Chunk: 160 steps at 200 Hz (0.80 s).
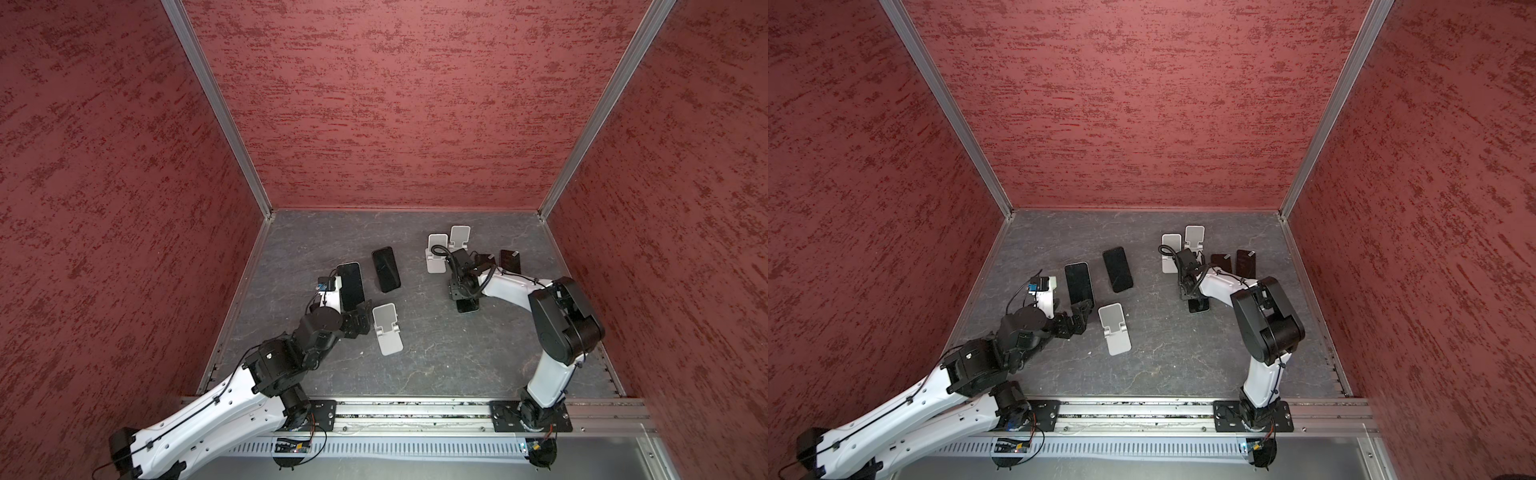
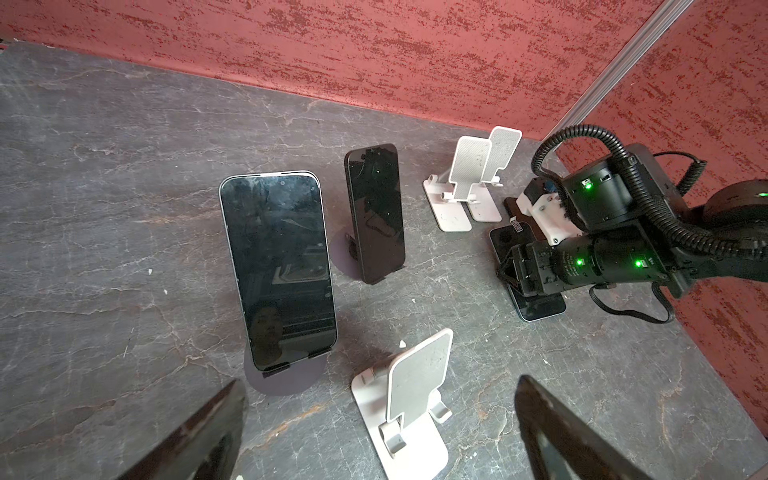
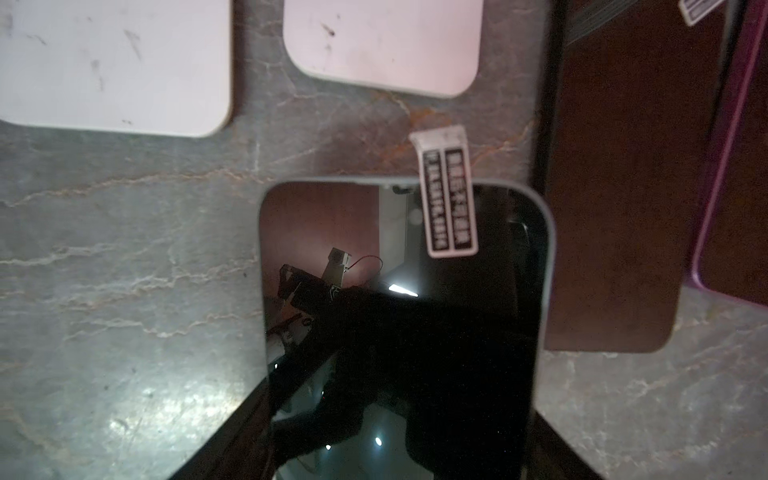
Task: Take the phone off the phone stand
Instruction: 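Tilt and lower the teal-edged phone flat beside the black flat phone, then press the teal-edged phone down onto the table with the right gripper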
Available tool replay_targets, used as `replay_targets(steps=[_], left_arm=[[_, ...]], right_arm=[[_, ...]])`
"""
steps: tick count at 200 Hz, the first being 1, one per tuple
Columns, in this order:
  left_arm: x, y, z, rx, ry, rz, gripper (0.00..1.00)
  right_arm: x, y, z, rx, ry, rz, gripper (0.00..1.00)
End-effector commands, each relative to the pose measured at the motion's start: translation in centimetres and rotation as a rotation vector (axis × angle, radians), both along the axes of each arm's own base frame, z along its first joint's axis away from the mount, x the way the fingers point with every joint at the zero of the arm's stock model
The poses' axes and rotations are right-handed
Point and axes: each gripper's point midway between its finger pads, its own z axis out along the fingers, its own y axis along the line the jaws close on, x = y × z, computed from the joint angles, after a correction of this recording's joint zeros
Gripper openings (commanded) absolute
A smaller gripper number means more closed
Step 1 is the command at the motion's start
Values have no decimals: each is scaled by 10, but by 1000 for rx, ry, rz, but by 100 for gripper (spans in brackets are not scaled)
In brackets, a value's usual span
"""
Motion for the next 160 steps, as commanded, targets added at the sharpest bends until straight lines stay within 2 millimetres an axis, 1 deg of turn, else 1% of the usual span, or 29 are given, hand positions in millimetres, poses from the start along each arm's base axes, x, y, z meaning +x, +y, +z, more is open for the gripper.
replay_targets(steps=[1, 49, 110, 160], left_arm=[[1, 3, -2, 5, -6, 12, 100], [2, 3, -2, 12, -6, 13, 100], [3, 2, -1, 13, -6, 10, 100], [3, 0, -2, 10, -1, 7, 99]], right_arm=[[-6, -2, -15, 9, 57, -5, 68], [-8, 0, -23, 64, 74, -13, 68], [-16, 2, -36, 141, 102, -36, 68], [-21, 5, -42, 176, 112, -39, 69]])
